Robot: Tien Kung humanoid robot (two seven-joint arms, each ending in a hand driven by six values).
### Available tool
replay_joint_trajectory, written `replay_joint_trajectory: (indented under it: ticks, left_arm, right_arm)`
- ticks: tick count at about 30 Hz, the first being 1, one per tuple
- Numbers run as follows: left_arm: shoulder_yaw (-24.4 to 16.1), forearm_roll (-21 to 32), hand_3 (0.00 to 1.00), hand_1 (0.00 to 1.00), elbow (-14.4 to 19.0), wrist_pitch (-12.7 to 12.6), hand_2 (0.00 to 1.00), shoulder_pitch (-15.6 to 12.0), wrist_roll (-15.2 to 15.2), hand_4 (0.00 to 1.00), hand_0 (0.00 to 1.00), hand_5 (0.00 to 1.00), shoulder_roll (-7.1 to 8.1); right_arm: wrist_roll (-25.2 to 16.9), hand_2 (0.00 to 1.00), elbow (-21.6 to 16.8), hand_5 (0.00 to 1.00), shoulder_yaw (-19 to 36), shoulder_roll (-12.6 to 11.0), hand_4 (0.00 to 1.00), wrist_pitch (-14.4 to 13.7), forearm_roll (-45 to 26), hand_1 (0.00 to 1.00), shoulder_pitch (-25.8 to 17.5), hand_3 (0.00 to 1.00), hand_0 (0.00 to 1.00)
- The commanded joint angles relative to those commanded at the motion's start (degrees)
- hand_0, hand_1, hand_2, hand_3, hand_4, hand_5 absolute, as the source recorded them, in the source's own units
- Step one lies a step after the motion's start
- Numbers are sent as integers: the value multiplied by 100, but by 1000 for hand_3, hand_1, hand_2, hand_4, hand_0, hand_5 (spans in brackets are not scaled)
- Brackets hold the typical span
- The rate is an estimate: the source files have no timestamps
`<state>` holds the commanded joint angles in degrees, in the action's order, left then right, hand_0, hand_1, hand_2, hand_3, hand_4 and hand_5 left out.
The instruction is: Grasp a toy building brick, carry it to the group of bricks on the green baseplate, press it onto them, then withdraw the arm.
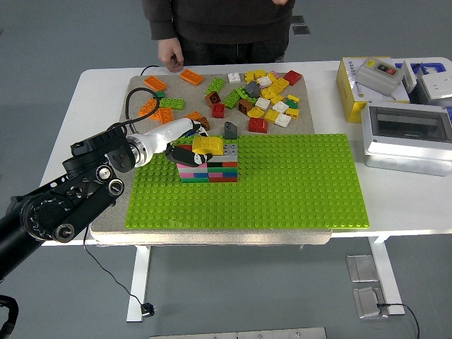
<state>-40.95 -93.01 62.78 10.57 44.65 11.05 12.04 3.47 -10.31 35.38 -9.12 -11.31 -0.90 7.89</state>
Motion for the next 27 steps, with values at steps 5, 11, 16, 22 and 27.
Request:
replay_joint_trajectory:
  ticks: [5, 11, 16, 22, 27]
  left_arm:
    - [9, 8, 671, 979, 11, -14, 966, -2, -16, 658, 993, 317, -4]
    - [30, 23, 665, 979, 12, -7, 967, -4, -29, 654, 991, 312, -4]
    - [43, 25, 666, 979, 7, -3, 967, -1, -30, 664, 988, 319, -2]
    - [54, 27, 696, 979, -37, -20, 968, -4, -15, 677, 988, 329, -1]
    - [60, -10, 704, 981, 14, -25, 970, -24, 29, 686, 987, 336, 4]
  right_arm:
    - [9, 753, 0, 857, 46, -2, 534, 4, 52, 712, -1, 736, 770]
    - [14, 753, 0, 857, 105, -4, 534, 9, 116, 713, -5, 735, 770]
    - [2, 753, 0, 856, 53, -5, 534, 5, 67, 712, -6, 736, 770]
    - [-11, 753, 0, 857, 15, -6, 534, 8, 28, 712, -11, 736, 770]
    - [-14, 753, 0, 858, 11, -5, 534, 8, 30, 712, -25, 735, 771]
